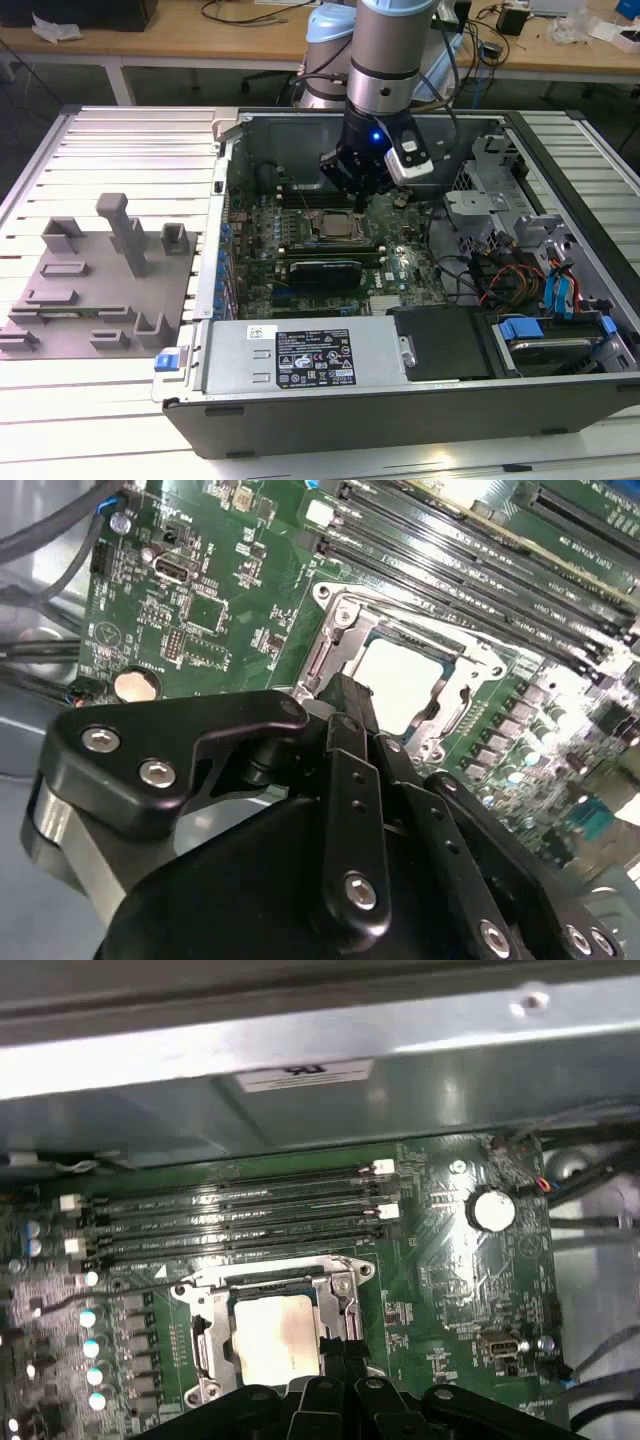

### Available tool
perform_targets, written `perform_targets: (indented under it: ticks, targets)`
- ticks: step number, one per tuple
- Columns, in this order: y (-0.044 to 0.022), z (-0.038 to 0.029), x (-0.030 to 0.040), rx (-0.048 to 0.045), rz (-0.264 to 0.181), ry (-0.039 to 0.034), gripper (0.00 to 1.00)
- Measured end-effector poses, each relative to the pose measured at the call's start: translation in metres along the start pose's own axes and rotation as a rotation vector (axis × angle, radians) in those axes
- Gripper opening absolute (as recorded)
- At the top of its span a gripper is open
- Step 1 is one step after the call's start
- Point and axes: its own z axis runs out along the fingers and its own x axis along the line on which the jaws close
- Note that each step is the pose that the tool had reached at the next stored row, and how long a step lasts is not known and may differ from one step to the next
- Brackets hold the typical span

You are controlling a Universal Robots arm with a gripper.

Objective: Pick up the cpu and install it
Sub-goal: 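Close the cpu cover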

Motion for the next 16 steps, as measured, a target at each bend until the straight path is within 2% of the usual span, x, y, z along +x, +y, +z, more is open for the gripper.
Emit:
perform_targets:
  ticks: [3, 7, 11, 16]
  targets:
    - [0.0, 0.0, 0.0, 0.0, -0.008, 0.0, 0.11]
    - [-0.0005, 0.0005, 0.0053, 0.0, -0.012, 0.0, 0.11]
    - [-0.0016, 0.0017, 0.017, 0.0, -0.021, 0.0, 0.11]
    - [-0.0034, 0.0035, 0.0367, 0.0, -0.029, -0.0001, 0.11]
